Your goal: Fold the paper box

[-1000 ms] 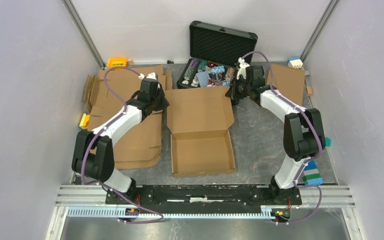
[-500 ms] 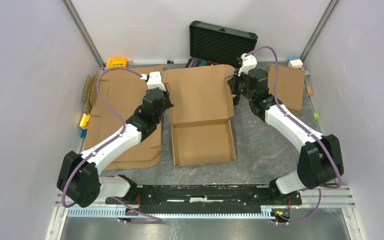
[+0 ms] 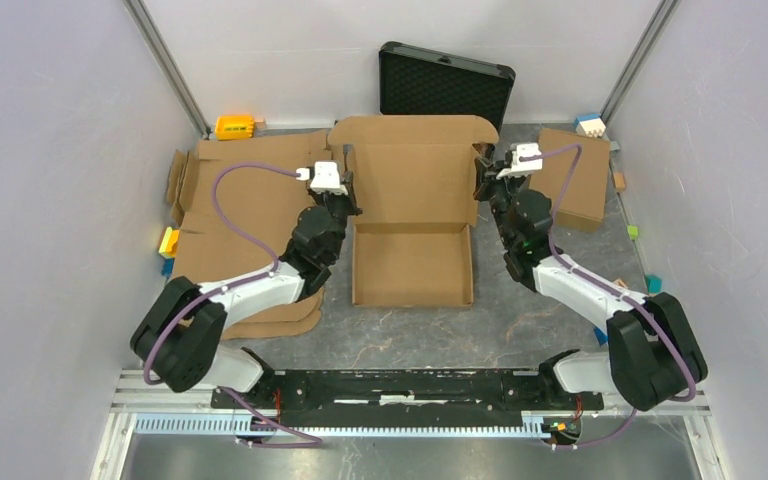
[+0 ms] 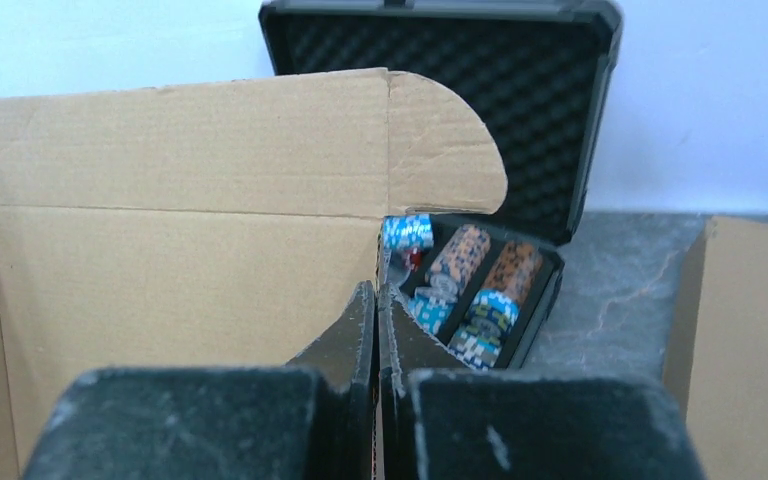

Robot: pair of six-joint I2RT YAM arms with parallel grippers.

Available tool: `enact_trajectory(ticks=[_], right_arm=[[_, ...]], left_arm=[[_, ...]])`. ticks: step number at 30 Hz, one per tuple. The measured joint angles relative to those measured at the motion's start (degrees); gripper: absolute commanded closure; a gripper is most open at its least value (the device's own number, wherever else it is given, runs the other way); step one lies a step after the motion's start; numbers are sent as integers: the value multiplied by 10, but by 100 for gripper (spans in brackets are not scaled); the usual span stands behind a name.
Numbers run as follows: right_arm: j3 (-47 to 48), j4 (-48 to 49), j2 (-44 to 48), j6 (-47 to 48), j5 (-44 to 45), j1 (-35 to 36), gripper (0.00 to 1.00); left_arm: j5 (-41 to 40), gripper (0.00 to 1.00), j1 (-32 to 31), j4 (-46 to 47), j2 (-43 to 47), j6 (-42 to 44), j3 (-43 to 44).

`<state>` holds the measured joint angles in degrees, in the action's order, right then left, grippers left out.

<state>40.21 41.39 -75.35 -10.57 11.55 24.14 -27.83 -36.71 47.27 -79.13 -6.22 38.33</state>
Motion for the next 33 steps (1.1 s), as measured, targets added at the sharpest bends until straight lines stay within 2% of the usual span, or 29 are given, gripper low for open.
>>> enact_trajectory(ticks=[4,11,19,28,33], right_arm=[[-19,102,-22,23,26,6,100],[0,190,-76,64,37,6,100],[-109,360,-98,111,72,37,100],[-160,429,-119,140,108,66,100],[-160,433,-119,156,143,86,90]], left_arm=[[-23,98,-12,73,-43,52,17],[-14,98,-11,165,-94,114,45],[40,98,-11,280,-101,116,-51],[43,98,-24,340,-115,115,-105],[35,98,-36,366,-115,103,-123]])
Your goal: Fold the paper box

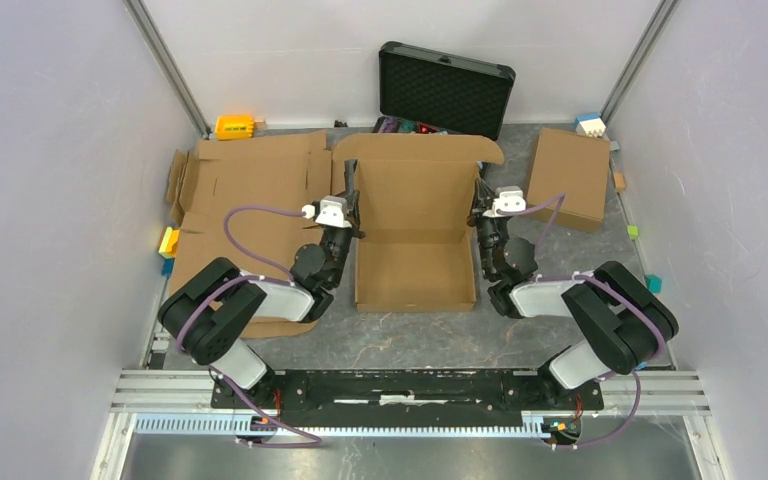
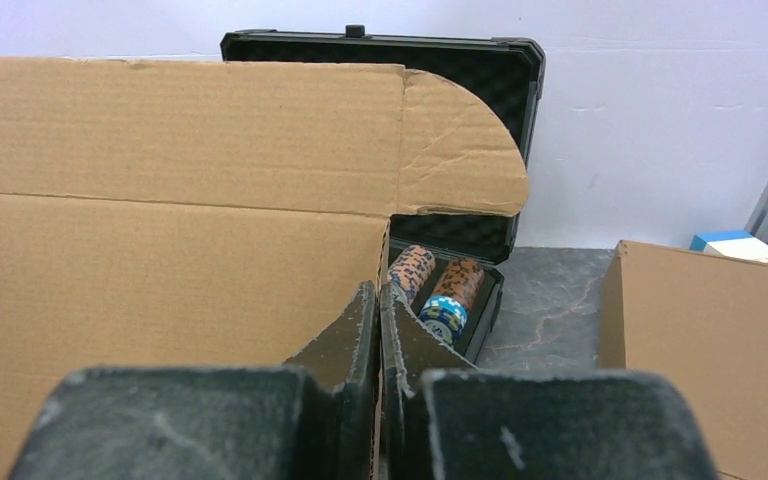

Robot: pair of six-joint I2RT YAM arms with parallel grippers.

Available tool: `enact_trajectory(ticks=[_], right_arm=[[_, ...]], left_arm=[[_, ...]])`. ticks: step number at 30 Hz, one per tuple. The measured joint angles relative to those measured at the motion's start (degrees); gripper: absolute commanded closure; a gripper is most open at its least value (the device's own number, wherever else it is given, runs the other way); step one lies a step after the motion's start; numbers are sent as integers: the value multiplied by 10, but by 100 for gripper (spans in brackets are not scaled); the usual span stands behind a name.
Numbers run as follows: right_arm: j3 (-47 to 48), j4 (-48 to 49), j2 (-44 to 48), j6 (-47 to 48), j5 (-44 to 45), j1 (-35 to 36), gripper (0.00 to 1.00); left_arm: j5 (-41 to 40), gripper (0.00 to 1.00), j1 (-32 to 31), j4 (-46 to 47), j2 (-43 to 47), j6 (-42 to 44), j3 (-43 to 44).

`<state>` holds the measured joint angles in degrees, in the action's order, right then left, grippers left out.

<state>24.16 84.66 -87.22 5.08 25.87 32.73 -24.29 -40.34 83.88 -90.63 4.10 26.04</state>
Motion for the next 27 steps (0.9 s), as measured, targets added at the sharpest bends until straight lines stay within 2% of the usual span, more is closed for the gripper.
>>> enact_trajectory(ticks=[4,7,10,19,22,23,27], right_arm=[[-5,0,0,10,15,15,78],[-16,-12,10,6,23,18,77],[-16,-76,54,-9,26,18,76],[7,-321,169,-55,-1,21,23],[48,-444,195,-48,-24,20,5],[64,-481,199,-46,-31,20,2],[140,-643,210,-33,-51,20,2]], left_arm=[[-10,98,-9,15,-7,0,-3],[-10,98,-14,15,-11,0,-4],[-11,98,-16,15,-11,0,-6],[-10,98,-20,2,10,0,-19],[-10,98,-20,-1,16,0,-21],[-10,98,-20,-2,17,0,-21],[-9,98,-20,-3,18,0,-21]])
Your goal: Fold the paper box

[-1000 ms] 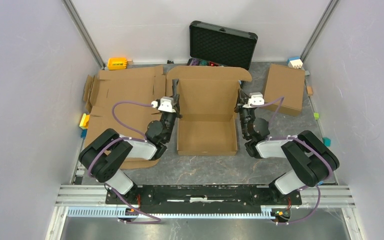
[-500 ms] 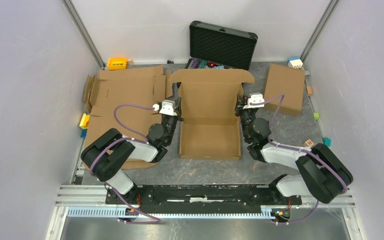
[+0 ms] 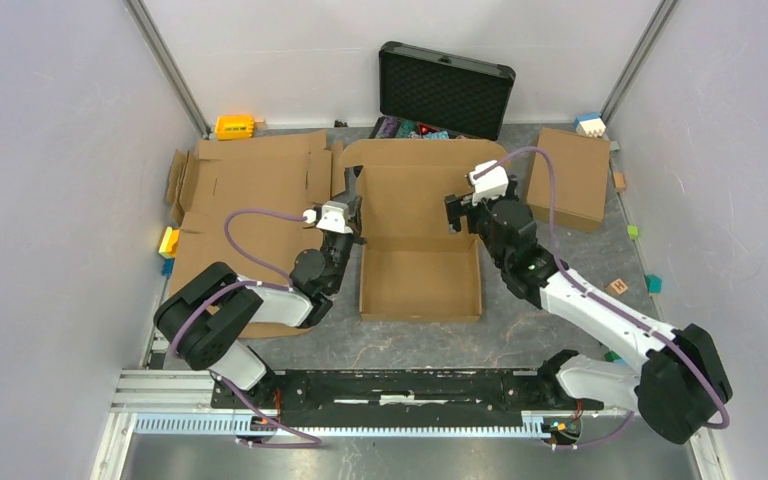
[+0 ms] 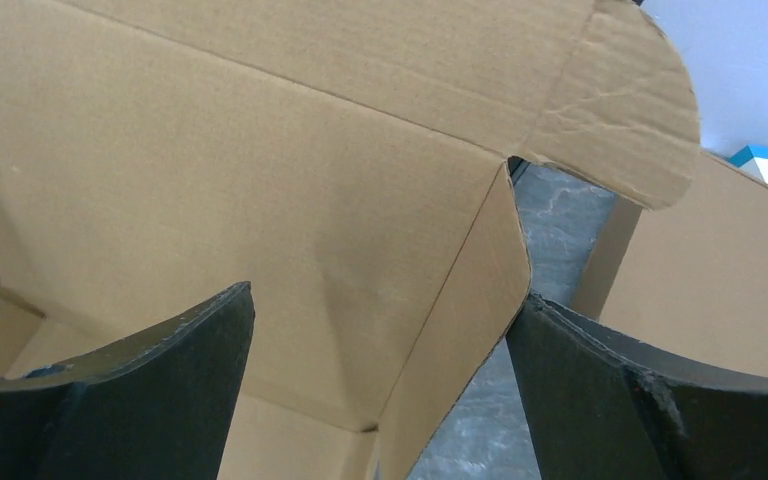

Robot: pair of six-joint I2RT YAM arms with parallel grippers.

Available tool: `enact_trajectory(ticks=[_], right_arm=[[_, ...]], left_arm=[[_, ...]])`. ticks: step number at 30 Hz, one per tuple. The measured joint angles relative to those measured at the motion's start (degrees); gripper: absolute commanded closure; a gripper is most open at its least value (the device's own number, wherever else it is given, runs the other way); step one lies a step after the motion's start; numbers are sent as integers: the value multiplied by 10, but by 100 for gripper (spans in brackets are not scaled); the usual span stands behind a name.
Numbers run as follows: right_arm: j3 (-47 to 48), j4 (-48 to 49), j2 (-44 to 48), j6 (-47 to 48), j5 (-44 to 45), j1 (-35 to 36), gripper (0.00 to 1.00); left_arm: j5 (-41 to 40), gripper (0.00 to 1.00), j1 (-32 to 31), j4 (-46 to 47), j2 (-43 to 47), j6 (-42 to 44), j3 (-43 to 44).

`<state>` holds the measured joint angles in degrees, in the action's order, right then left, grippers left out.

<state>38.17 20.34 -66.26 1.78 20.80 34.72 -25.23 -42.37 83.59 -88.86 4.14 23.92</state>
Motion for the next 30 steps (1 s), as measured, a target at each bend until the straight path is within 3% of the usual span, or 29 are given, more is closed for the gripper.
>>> enact_trajectory(ticks=[6,9,14,23,30], right_arm=[[105,-199,26,46,-60,-2,2],[217,-296,6,93,-117,-3,2],[416,-379,-76,162,-166,-2,2],[662,-540,-257,277,-273,-16,2],[741,-616,-343,311,-363,-62,2]], left_arm=[[4,98,0,-3,0,2,0],[9,98,0,-4,2,4,0],[20,98,-2,-7,4,5,0],[35,98,-2,-8,4,10,0],[49,98,-2,-8,4,13,0]])
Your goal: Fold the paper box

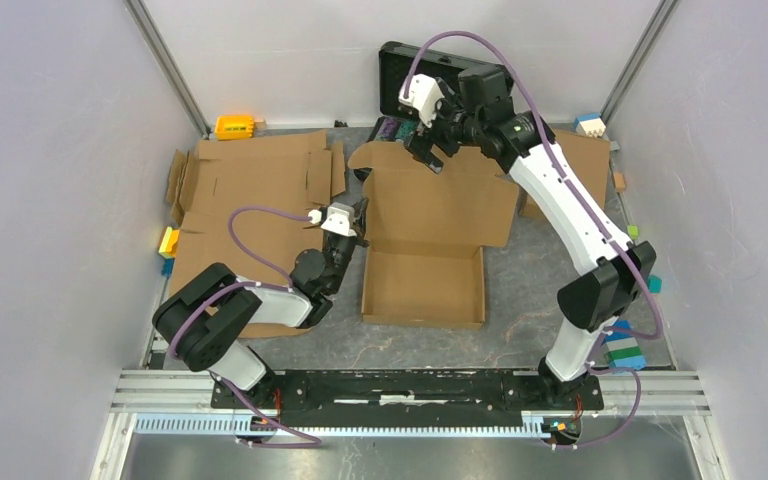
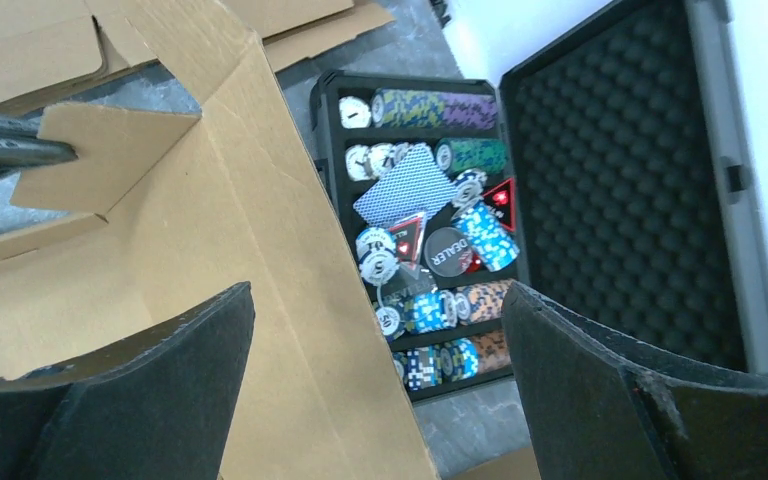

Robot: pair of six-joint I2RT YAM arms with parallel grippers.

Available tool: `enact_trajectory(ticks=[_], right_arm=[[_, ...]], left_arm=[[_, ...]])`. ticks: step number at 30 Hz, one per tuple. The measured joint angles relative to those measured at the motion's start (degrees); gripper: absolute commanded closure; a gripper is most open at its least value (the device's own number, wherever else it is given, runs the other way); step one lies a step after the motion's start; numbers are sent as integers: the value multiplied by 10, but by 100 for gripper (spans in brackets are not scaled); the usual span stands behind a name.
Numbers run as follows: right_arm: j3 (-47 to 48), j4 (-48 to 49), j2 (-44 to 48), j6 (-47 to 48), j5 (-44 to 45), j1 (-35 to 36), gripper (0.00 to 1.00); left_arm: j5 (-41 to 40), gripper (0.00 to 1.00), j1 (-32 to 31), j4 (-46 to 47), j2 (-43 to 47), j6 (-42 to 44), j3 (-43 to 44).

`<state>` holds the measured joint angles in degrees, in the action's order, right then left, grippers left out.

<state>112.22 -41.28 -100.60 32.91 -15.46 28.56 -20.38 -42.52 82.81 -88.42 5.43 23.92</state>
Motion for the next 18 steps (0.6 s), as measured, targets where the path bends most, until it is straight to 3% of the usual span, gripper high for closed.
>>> enact_trajectory(ticks=[6,14,18], right_arm=[[9,-19,-41,1,-91,-47,6],[9,-42,-47,0,-150,-58,40],[-15,-45,-37,3,-162,-47,51]], left_arm=[[2,98,0,0,0,0,0],[1,97,0,-1,3,0,-3],[1,93,0,-8,13,0,-5]])
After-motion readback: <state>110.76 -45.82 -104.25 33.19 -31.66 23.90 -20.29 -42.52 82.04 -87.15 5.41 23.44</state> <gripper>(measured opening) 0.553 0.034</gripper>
